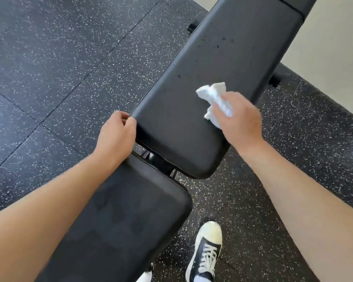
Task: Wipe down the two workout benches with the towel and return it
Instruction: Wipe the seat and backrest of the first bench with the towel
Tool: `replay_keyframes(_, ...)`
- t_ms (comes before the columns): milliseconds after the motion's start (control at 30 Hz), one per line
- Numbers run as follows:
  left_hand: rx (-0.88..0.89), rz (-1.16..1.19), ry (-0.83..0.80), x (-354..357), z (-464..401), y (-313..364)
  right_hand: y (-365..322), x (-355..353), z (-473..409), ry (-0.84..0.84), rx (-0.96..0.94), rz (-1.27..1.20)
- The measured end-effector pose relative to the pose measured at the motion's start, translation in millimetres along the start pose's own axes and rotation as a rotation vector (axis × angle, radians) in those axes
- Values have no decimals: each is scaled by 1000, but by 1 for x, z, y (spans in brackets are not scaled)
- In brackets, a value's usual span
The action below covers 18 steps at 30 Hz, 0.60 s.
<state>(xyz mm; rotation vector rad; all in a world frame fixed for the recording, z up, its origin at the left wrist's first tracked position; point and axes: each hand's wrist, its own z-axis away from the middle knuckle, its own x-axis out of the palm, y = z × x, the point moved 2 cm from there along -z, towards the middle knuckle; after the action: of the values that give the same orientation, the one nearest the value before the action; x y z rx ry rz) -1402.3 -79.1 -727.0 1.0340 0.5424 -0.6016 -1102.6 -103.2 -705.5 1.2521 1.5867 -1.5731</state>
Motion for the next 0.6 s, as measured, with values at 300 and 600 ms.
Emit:
replay_keyframes(300, -243, 15, 36, 30, -63, 53, -86, 34, 63, -5, -283, 69)
replay_keyframes(600, -247, -81, 268, 37, -53, 52, 23, -3, -14, 133, 175, -12)
